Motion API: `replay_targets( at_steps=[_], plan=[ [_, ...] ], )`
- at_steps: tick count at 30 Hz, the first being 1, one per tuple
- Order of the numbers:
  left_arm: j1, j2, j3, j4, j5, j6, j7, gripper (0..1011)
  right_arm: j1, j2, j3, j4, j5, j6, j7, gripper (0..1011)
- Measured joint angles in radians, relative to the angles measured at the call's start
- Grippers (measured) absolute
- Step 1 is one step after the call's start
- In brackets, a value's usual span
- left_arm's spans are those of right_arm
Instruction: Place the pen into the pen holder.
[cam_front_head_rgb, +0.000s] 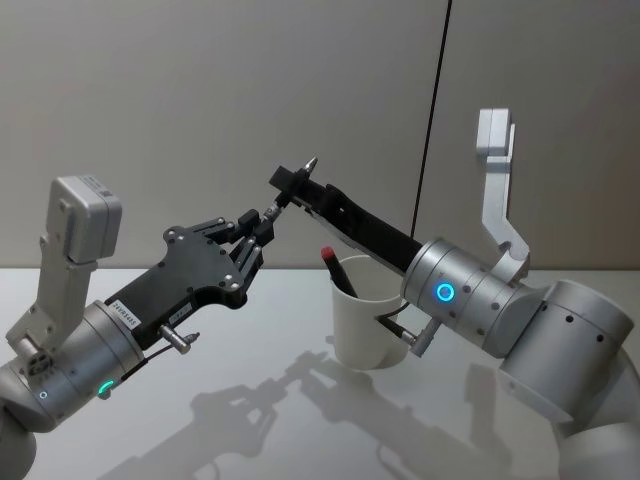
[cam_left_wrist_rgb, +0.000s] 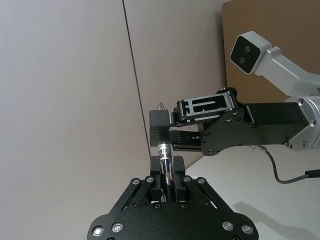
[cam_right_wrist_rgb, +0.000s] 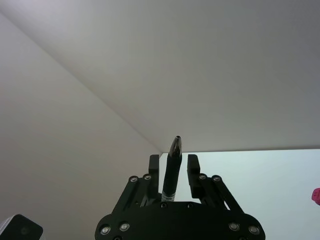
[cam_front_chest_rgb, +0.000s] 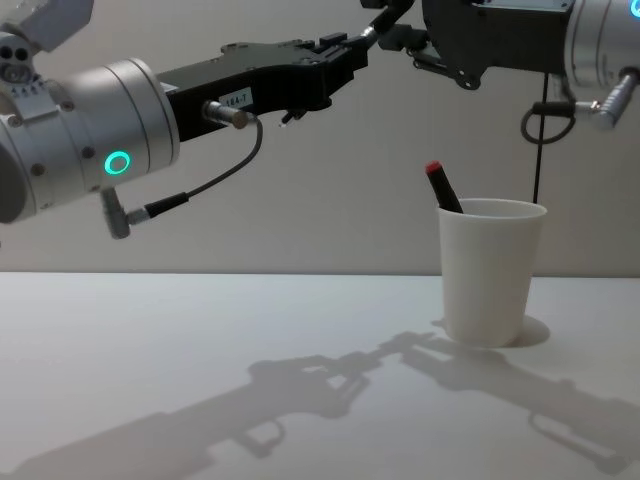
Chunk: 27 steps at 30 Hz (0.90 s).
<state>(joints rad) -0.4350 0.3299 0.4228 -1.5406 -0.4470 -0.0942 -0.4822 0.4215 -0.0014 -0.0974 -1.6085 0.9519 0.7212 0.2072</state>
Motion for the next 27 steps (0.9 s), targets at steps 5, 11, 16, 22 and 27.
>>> replay_targets(
  at_steps=[5, 11, 16, 22, 27],
  plan=[
    [0.000, 0.000, 0.000, 0.000, 0.000, 0.000, 0.000, 155, 0.000, 0.000, 0.000, 0.000, 0.000, 0.000, 0.000, 256],
    [0.000, 0.000, 0.000, 0.000, 0.000, 0.000, 0.000, 155, 0.000, 0.000, 0.000, 0.000, 0.001, 0.000, 0.001, 134],
    [0.000, 0.000, 0.000, 0.000, 0.000, 0.000, 0.000, 151, 0.000, 0.000, 0.000, 0.000, 0.001, 0.000, 0.001, 134],
    [0.000, 0.000, 0.000, 0.000, 0.000, 0.000, 0.000, 149, 0.000, 0.000, 0.000, 0.000, 0.001, 0.000, 0.001, 134],
    [0.000, 0.000, 0.000, 0.000, 0.000, 0.000, 0.000, 149, 0.000, 0.000, 0.000, 0.000, 0.001, 0.000, 0.001, 134]
  ],
)
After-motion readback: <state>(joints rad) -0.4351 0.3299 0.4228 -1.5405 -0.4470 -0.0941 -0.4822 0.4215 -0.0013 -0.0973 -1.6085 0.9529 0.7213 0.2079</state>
